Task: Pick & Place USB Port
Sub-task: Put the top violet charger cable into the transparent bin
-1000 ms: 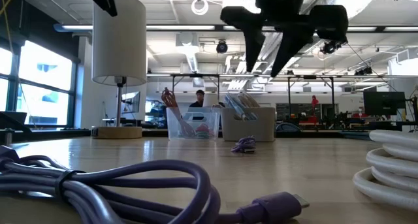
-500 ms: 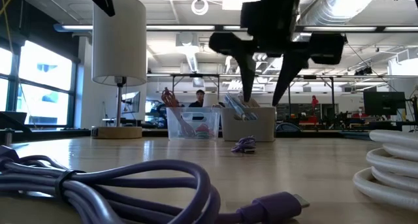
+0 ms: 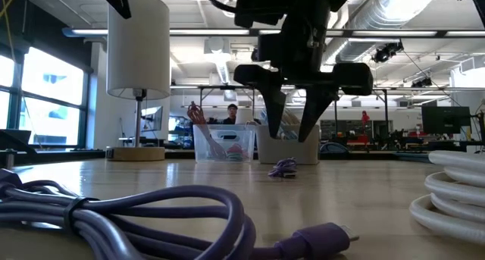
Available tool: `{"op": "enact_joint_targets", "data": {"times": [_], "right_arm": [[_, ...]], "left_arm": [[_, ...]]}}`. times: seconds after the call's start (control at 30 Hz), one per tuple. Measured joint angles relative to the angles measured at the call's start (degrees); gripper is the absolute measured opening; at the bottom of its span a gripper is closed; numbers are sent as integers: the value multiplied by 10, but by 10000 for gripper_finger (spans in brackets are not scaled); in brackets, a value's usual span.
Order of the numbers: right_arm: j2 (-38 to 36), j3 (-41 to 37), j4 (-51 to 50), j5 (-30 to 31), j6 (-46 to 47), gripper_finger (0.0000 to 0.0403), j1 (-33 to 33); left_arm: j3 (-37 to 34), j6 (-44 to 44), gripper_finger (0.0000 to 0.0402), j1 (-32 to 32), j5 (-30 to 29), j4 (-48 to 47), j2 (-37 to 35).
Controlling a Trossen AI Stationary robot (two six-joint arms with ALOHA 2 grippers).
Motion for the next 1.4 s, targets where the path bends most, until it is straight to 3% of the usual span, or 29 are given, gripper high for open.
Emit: {"op": "enact_joint_targets", "data": {"times": [0.17, 0.63, 0.8, 1.0, 1.27, 1.4], "right_arm": [[3, 0, 3, -26, 1, 193, -13], [69, 0, 28, -23, -3, 186, -19], [77, 1, 33, -19, 0, 139, -17], [78, 2, 51, -8, 49, 18, -17], [52, -2, 32, 31, 126, 7, -22], [-14, -1, 18, 47, 149, 4, -20]], "left_arm": [[0, 0, 172, 0, 0, -1, 0], [0, 1, 172, 0, -6, -2, 0], [0, -1, 172, 0, -7, 0, 0], [0, -5, 172, 0, -20, 15, 0], [0, 4, 172, 0, -67, 60, 0], [0, 6, 172, 0, -91, 77, 0]]}}
